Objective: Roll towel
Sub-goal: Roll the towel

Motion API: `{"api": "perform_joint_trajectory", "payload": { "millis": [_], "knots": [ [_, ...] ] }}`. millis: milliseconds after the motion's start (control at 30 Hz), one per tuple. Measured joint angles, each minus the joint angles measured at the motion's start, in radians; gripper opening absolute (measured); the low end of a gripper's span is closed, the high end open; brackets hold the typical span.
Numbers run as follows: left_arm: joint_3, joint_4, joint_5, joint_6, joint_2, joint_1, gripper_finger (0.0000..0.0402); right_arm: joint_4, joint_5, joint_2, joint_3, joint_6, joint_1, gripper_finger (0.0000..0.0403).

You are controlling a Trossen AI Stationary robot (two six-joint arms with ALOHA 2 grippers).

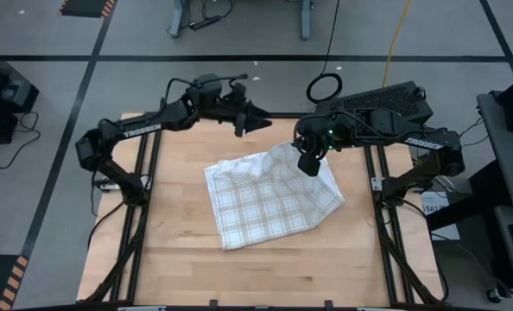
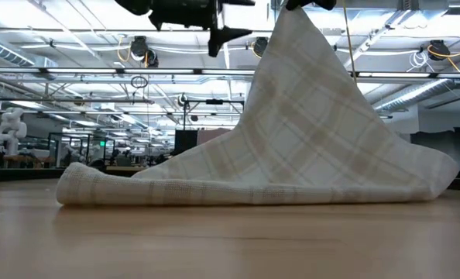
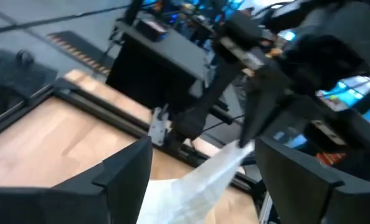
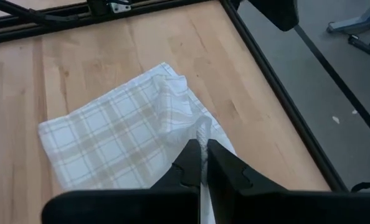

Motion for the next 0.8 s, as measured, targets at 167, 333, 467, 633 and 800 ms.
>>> {"api": "perform_joint_trajectory", "payload": {
  "millis": [167,333,467,633,800],
  "knots": [
    [0.0,-0.014,-0.093,0.158,0.001,-0.087,0.0289,0.0,0.0,0.0,0.0,0.004,0.0,0.0002],
    [-0.001,-0.005,-0.146,0.254,0.044,-0.151,0.0289,-0.001,0.0,0.0,0.0,0.005,0.0,0.0002],
    [-0.001,0.012,-0.169,0.272,0.068,-0.172,0.0289,-0.001,-0.003,0.0,0.0,0.006,0.0,0.0002],
    [-0.001,0.042,-0.179,0.303,0.088,-0.184,0.0268,-0.001,-0.004,0.0,0.0,0.006,0.0,0.0002],
    [-0.002,0.074,-0.188,0.328,0.112,-0.183,0.0215,0.0,-0.004,0.0,0.0,0.006,0.0,0.0002]
  ]
}}
